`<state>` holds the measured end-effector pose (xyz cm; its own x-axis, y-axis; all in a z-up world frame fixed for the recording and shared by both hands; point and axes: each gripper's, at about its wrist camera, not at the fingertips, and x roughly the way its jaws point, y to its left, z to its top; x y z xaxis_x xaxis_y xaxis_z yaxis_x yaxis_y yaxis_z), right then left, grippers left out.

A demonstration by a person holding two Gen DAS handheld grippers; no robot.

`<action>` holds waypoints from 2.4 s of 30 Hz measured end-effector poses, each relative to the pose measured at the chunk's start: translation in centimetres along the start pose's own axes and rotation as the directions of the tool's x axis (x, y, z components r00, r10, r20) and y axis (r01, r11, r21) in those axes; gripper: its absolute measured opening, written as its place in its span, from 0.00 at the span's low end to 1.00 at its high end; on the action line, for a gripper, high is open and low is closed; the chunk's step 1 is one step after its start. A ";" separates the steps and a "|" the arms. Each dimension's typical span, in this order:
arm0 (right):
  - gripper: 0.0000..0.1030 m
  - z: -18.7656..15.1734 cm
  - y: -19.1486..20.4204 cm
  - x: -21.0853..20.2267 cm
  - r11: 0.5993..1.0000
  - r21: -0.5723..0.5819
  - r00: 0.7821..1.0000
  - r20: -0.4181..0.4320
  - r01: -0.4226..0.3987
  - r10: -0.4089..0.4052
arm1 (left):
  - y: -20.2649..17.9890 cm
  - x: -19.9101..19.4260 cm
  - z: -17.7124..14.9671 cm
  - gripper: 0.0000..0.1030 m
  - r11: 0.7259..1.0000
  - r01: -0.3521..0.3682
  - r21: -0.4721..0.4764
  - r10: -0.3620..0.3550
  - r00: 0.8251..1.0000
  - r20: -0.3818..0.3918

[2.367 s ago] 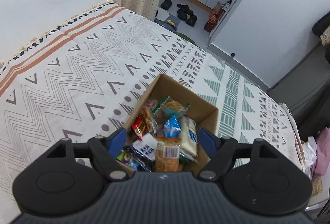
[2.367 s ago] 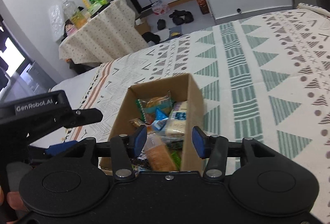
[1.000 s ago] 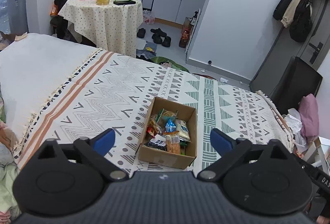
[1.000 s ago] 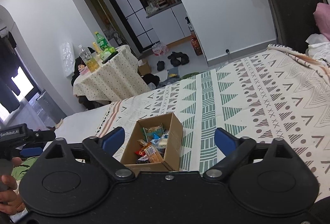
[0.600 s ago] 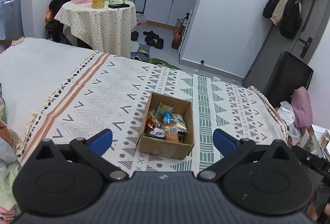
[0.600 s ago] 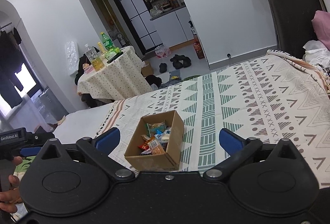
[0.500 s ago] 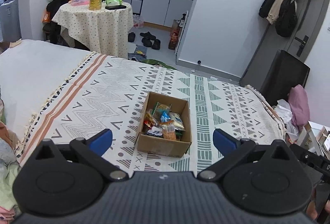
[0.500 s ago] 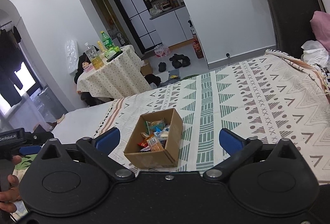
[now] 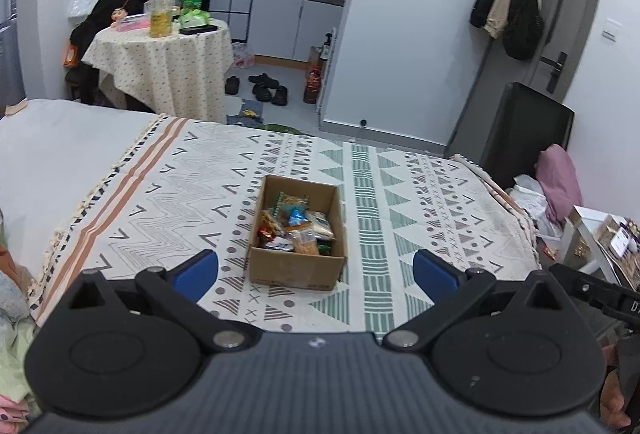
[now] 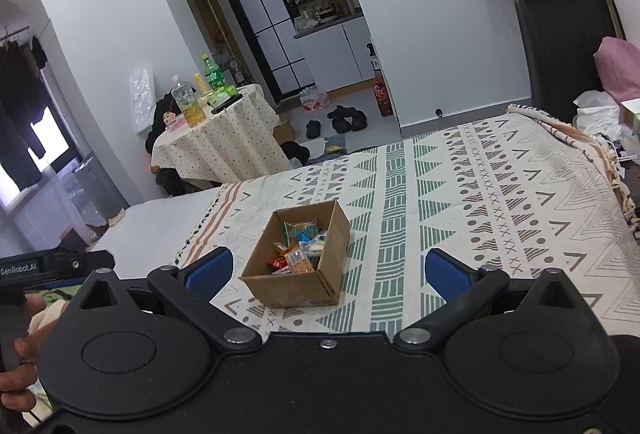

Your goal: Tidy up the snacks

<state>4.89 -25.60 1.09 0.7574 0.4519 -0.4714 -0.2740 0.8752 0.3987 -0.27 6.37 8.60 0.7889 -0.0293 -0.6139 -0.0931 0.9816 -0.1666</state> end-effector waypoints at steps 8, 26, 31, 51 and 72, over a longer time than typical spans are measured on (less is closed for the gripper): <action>1.00 -1.3 -0.2 -2.0 0.999 -0.027 1.000 0.005 0.024 -0.024 | -1.7 -0.1 -1.9 1.00 0.999 0.031 0.032 -0.032 0.999 0.008; 1.00 -3.1 -0.8 -2.2 0.998 -0.039 0.998 -0.027 0.055 -0.056 | -2.9 2.0 -4.5 1.00 0.996 0.055 0.069 -0.053 0.998 -0.039; 1.00 -3.1 -0.7 -2.1 0.997 -0.043 0.998 -0.028 0.058 -0.059 | -2.9 2.4 -4.6 1.00 0.996 0.049 0.068 -0.046 0.998 -0.045; 1.00 -3.1 -0.7 -1.9 0.997 -0.055 0.998 -0.032 0.058 -0.059 | -2.9 2.4 -4.6 1.00 0.996 0.052 0.068 -0.049 0.998 -0.046; 1.00 -3.1 -0.6 -2.0 0.997 -0.059 0.998 -0.032 0.057 -0.059 | -3.0 2.4 -4.6 1.00 0.996 0.054 0.069 -0.051 0.998 -0.047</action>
<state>1.74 -26.53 -0.65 0.7526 0.4048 -0.5193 -0.2650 0.9082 0.3239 -0.84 2.44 4.09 0.7634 -0.0879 -0.6399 -0.0083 0.9893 -0.1458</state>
